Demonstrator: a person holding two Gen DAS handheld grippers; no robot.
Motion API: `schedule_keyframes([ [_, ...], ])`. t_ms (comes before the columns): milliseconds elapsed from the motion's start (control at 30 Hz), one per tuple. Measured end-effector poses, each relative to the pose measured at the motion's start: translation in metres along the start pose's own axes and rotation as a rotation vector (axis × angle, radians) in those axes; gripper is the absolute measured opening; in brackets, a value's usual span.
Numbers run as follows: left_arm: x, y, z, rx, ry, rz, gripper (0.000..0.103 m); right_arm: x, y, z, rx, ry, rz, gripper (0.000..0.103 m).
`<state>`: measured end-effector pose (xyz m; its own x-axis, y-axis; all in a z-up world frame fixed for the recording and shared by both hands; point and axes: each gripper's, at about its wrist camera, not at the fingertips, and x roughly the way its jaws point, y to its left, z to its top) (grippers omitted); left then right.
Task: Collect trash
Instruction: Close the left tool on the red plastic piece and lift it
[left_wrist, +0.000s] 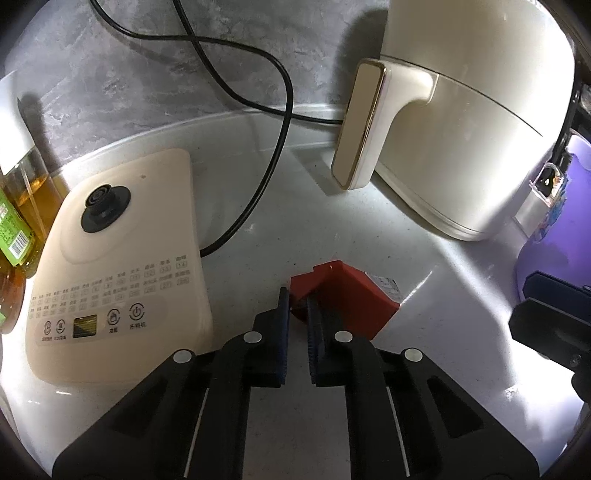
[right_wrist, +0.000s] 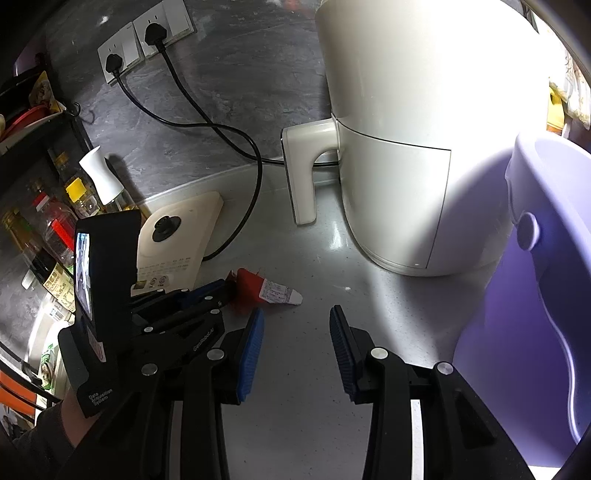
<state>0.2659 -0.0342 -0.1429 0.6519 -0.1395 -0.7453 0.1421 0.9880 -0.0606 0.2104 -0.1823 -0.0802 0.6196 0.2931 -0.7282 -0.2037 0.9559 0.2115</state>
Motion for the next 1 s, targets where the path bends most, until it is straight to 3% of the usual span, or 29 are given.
schedule_keyframes([
  [267,-0.031,0.016,-0.005,-0.043,-0.039,0.017,0.009,0.001,0.004,0.001,-0.008,0.001,0.018,0.037],
  [467,-0.052,0.032,-0.018,-0.091,-0.056,-0.038,0.009,0.007,0.015,0.0,-0.025,0.013,0.045,0.037],
  [733,-0.049,0.038,-0.037,-0.096,-0.021,-0.017,0.009,0.013,0.032,-0.008,-0.052,0.038,0.082,0.037],
  [1000,-0.062,0.052,-0.044,-0.137,-0.054,0.022,0.009,0.021,0.039,-0.017,-0.058,0.075,0.111,0.038],
])
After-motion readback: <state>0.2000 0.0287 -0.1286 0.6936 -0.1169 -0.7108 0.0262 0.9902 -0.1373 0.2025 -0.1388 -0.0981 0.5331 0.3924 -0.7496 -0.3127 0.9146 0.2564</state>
